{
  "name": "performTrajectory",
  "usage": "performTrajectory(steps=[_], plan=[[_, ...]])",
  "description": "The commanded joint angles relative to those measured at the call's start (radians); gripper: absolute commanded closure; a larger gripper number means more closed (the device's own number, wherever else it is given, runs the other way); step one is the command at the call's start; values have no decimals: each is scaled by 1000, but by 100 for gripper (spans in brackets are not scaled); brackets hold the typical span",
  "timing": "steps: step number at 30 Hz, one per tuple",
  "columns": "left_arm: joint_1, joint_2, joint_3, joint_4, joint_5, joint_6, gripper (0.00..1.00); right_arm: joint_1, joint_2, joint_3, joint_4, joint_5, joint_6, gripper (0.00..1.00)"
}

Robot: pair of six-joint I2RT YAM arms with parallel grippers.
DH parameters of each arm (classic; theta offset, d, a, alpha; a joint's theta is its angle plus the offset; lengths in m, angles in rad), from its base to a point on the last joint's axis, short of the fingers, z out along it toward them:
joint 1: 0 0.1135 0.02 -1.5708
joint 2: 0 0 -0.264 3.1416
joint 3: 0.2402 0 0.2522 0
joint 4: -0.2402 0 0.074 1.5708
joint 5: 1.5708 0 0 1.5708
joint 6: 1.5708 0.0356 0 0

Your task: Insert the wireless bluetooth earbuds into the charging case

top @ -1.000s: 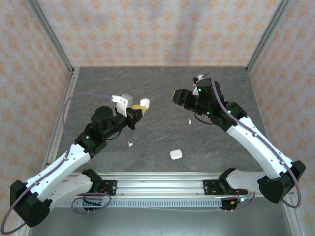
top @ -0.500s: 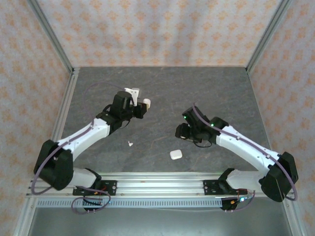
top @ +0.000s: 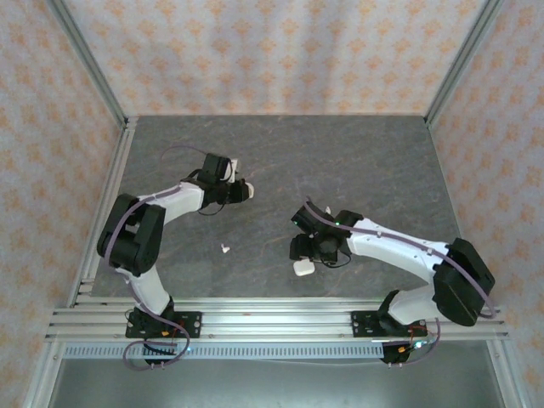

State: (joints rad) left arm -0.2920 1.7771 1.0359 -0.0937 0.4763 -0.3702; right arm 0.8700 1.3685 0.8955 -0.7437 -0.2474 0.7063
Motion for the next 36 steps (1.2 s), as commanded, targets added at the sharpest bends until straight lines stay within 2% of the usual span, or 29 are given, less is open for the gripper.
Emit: performTrajectory(steps=[1,4,9,11,14,21,29,36], plan=[[10,39,65,-108,10,-19,95,7,18,11,-55,17,-5,28],[9,45,90,-162,-27,-10,83,10,26,20,-67,23,-8,27],[10,-15,113,-219,-99,33,42,10,30,11,-76,26,4,26],[9,-47,134,-259,-127,63,29,11,32,10,-87,30,5,26],[9,-95,167,-329,-171,107,18,11,46,18,-108,41,-4,25],[10,-234,125,-373,-197,130,15,11,133,85,-139,46,-61,22],[9,-428,-88,-328,-189,97,15,11,196,126,-120,5,-92,20],[9,-551,-192,-323,-183,74,15,11,223,111,-90,1,-129,19]])
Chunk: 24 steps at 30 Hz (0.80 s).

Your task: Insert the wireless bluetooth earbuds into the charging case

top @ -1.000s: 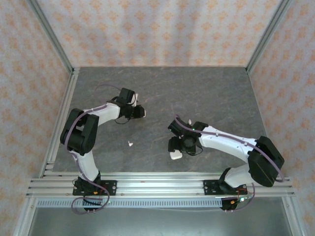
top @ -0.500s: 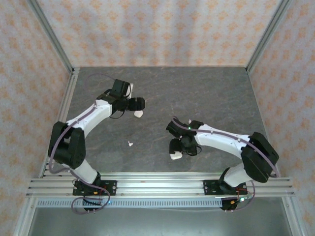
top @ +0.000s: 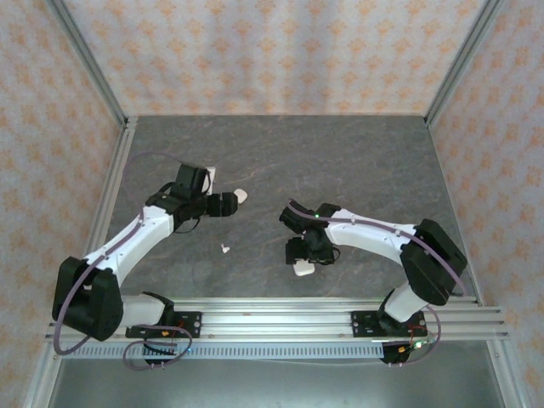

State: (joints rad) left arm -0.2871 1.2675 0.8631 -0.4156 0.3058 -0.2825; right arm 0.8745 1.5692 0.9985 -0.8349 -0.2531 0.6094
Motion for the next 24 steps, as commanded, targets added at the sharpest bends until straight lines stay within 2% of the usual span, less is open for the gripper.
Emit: performTrajectory(steps=[1,11,21,24], plan=[[4,-54,-28,-2,-12,-14,15,6,31,9,7,4,-34,19],[4,-129,-93,8,12,-29,15,6,112,0,44,-7,-39,22],[3,-202,-122,38,51,-27,15,6,116,-45,97,-43,-12,40],[4,-243,-123,53,94,-2,18,6,89,-50,123,-44,10,44]])
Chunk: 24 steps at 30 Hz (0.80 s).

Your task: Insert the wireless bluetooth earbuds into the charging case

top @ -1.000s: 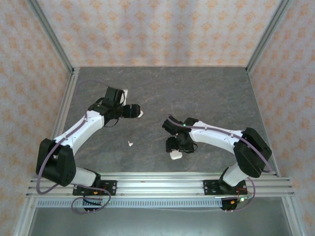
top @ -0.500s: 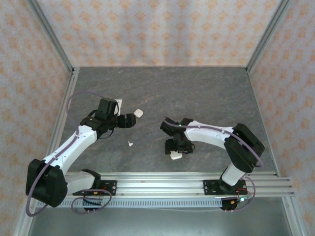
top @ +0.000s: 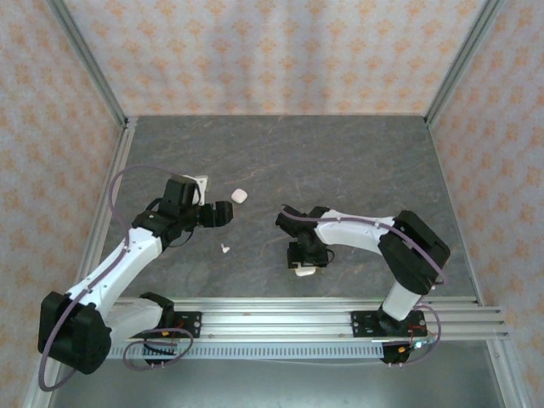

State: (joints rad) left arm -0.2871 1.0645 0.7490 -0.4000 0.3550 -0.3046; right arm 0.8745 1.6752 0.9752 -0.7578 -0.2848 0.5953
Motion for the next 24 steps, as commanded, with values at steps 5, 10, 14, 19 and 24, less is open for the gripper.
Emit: performTrajectory(steps=[5,10,14,19,24], plan=[[4,-142,-28,102,142,47,20,2,-80,11,54,-14,68,46],[-5,-245,-65,206,207,15,21,-31,-176,102,29,-11,112,47],[-72,-273,-91,309,222,-18,21,-78,-264,165,48,-17,156,49],[-238,-245,-108,437,151,-16,21,-123,-334,233,89,-40,206,51],[-308,-173,-116,619,141,-57,22,-144,-360,296,83,-73,226,51]])
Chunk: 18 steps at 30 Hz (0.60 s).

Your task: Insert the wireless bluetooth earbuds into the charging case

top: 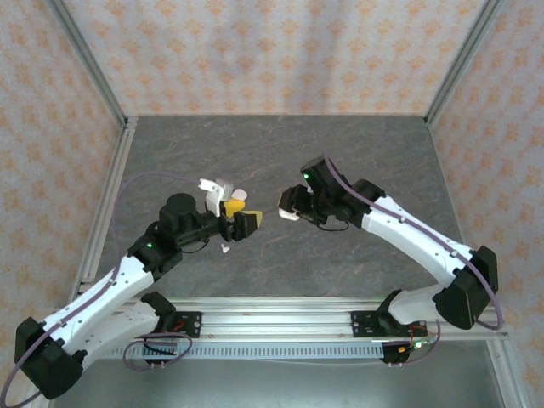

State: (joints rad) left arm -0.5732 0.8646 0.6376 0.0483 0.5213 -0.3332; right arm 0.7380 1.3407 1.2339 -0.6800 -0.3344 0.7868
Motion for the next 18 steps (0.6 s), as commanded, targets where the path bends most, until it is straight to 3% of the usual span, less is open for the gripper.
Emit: performTrajectory(steps=[1,7,18], plan=[[-33,47,2,187,-22,-21,23,-10,-28,47,10,-31,43,51],[-65,128,43,232,38,14,30,-12,-56,69,27,-43,75,51],[-99,215,70,331,17,-51,40,-12,-99,28,104,-76,130,52]])
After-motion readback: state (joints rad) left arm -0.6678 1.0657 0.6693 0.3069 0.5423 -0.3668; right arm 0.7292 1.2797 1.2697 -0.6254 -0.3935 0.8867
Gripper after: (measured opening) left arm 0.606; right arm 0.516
